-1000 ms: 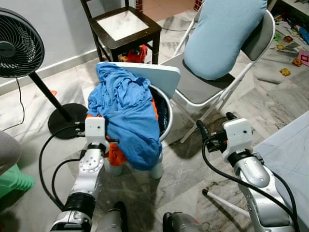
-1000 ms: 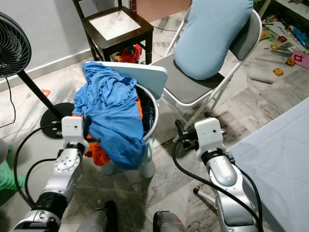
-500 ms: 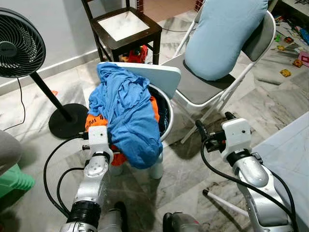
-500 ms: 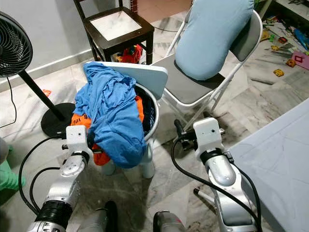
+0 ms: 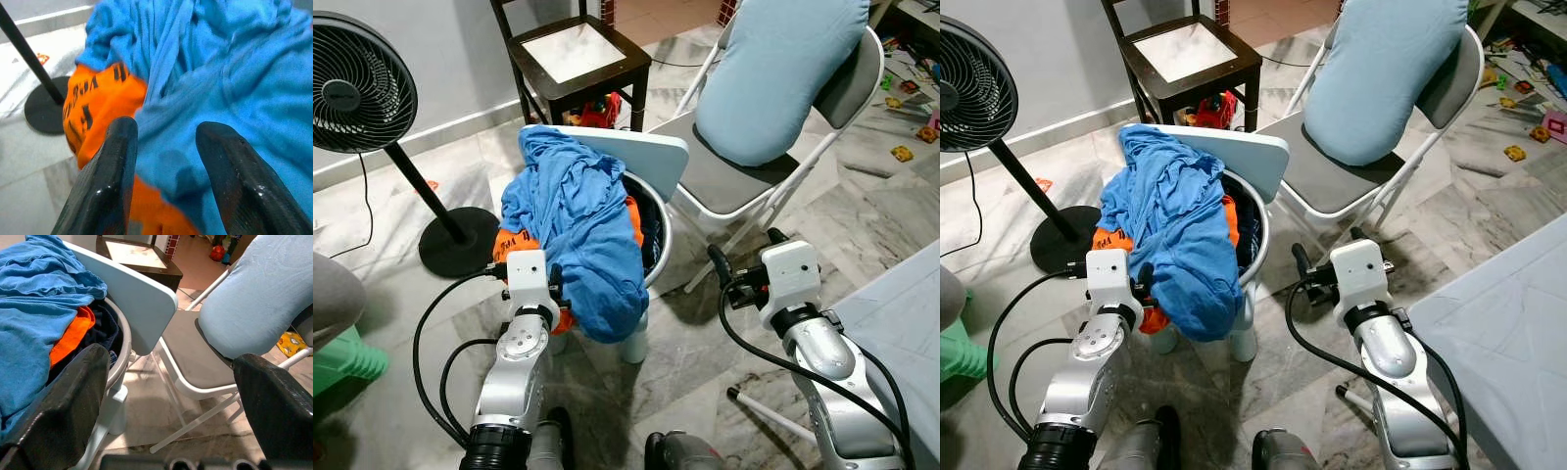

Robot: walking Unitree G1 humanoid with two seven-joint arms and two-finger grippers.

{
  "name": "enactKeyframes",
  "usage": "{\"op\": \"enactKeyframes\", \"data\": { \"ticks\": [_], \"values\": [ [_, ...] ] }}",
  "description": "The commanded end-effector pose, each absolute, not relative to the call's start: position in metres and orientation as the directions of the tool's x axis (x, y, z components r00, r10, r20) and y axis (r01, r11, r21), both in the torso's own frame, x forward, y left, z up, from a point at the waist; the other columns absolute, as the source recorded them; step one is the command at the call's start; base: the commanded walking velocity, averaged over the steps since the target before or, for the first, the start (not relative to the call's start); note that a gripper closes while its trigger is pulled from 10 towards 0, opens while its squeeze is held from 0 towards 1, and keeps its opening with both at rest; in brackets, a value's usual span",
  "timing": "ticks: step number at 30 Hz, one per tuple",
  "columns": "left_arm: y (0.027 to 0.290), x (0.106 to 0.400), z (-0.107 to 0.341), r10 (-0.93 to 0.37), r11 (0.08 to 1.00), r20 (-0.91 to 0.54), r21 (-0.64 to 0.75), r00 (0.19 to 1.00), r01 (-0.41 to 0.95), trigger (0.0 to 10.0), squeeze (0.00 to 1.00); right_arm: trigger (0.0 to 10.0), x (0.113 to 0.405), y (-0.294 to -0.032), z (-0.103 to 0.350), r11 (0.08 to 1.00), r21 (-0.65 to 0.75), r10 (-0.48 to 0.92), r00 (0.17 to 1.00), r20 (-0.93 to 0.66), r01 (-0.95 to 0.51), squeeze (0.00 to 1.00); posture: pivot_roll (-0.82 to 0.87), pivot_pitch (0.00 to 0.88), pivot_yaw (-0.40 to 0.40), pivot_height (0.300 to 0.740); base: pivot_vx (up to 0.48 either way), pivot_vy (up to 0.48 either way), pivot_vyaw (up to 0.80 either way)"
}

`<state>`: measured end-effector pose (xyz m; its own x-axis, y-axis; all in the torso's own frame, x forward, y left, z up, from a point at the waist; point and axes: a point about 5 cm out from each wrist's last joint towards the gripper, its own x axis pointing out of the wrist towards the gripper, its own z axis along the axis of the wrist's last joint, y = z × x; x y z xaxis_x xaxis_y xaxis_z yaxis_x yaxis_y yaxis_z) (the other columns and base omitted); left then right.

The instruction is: Hang hanger

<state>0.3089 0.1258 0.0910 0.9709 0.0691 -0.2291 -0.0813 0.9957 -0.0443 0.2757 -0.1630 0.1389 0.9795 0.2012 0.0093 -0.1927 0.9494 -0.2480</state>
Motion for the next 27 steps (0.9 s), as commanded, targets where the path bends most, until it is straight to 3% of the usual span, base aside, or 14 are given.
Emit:
{"op": "enactKeyframes", "data": {
  "ticks": [1,17,27],
  "values": [
    [0.124,0.311,0.094,0.078,0.994,-0.233,-0.059,0.969,-0.094,10.0,1.00,10.0,0.275,-0.164,0.136,0.949,-0.250,0.199,0.980,0.001,-0.192,0.00,-0.15,0.231,-0.038,0.740,0.000,0.000,0.00],
    [0.117,0.340,0.085,0.053,0.958,-0.298,-0.255,0.953,-0.133,10.0,1.00,10.0,0.273,-0.164,0.137,0.949,-0.255,0.194,0.981,0.007,-0.186,0.00,-0.17,0.233,-0.034,0.740,0.000,0.000,0.00],
    [0.096,0.353,0.105,-0.030,0.962,-0.232,-0.272,0.972,-0.035,10.0,1.00,10.0,0.273,-0.162,0.136,0.946,-0.258,0.204,0.979,0.007,-0.195,0.00,-0.17,0.233,-0.036,0.740,0.000,0.000,0.00]
  ]
}}
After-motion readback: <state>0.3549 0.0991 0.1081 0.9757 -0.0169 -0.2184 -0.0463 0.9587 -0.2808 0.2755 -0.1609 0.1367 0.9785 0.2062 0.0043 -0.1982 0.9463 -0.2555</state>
